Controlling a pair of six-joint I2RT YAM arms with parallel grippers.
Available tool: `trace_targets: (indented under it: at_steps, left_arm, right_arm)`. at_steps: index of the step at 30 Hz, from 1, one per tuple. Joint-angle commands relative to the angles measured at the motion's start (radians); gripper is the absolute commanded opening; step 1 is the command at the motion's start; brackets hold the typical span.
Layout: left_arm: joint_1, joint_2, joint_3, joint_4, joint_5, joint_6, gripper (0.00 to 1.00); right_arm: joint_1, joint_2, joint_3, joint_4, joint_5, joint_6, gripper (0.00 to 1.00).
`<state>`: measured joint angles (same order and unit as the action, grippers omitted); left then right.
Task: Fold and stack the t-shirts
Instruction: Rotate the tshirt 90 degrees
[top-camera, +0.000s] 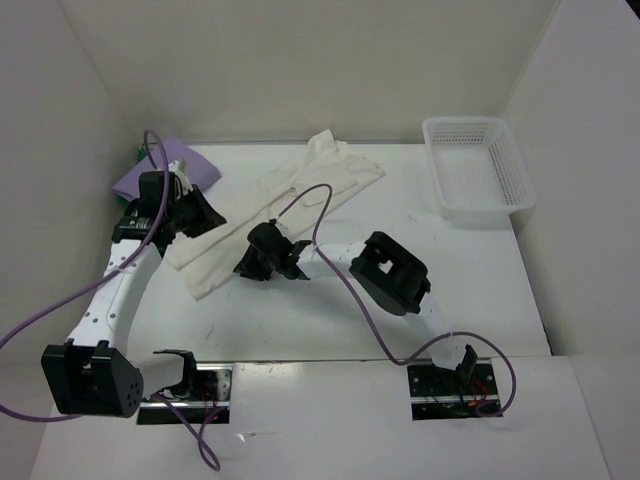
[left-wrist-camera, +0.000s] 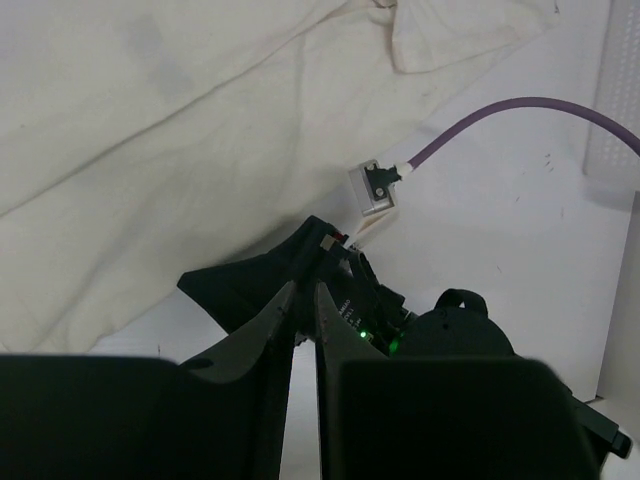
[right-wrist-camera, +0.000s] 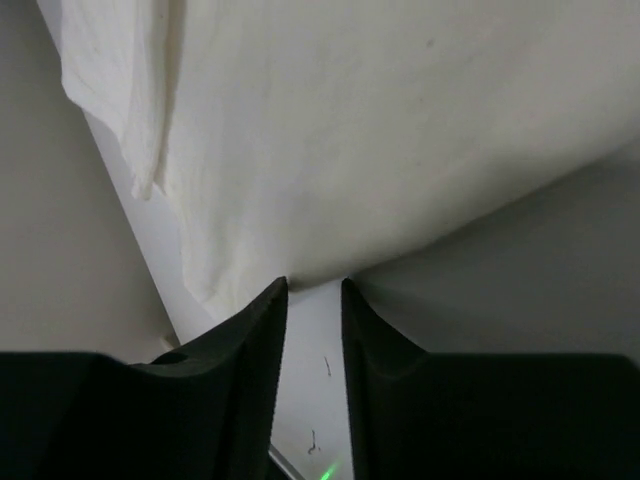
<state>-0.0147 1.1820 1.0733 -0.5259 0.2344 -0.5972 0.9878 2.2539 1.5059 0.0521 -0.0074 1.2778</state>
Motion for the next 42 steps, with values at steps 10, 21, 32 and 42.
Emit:
trace_targets:
  at_steps: [10,21,32,42]
  left_arm:
    - [0.01,0.057,0.022,0.036,0.011,0.05,0.22]
    - [-0.137,0.342,0.097,0.133,0.011,0.068,0.41]
    - [-0.24,0.698,0.361,0.262,-0.03,0.067,0.6]
    - [-0.24,1.117,0.761,0.314,-0.069,0.019,0.64]
  right_arm:
    - [-0.031,-0.016,-0.002,-0.144,0.047,-0.023,0.01]
    - [-0.158,-0.624,-0.683,-0.205,-0.006,-0.172,0.01]
    - [-0.379,-1.079,-0.94,-0.414,-0.043,-0.207,0.24]
    - [-0.399,-1.241,-0.938,-0.414,-0.134,-0.245,0.24]
